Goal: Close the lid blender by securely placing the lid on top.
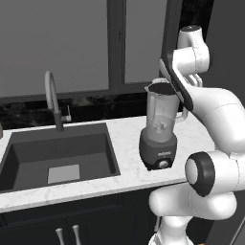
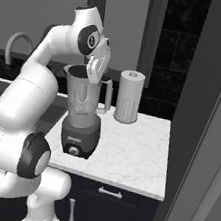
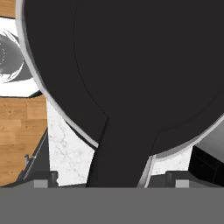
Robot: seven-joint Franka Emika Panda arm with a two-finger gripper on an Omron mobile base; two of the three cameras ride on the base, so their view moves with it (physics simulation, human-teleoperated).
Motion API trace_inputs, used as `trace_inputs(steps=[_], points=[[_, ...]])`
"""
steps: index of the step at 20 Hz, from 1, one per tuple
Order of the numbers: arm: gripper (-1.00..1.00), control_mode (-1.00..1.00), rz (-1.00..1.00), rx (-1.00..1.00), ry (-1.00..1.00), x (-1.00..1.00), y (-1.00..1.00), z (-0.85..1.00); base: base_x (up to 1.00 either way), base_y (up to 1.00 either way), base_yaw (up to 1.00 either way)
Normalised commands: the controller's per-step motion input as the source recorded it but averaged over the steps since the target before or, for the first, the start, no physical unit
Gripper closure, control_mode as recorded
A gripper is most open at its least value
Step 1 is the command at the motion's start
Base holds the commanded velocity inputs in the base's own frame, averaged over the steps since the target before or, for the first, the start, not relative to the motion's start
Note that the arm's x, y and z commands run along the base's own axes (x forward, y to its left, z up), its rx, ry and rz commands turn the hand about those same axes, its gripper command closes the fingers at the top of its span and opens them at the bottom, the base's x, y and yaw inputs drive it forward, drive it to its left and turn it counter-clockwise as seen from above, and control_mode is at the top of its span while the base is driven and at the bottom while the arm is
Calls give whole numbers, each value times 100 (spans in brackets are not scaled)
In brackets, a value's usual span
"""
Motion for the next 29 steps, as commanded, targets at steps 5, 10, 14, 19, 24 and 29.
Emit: trace_inputs(steps=[5, 10, 14, 19, 24, 29], points=[[-100, -100, 0, 0, -10, -6, 0, 35, 0, 0, 0], [-100, -100, 1, 0, -37, -90, 0, 0, 0, 0, 0], [-100, -100, 0, 0, -43, -100, 0, -41, 0, 0, 0], [-100, -100, 0, -2, -14, -100, 3, -83, 0, 0, 0], [-100, -100, 0, -8, -14, -100, 6, -86, 0, 0, 0], [-100, -100, 0, -8, -70, -100, 22, 72, 0, 0, 0]])
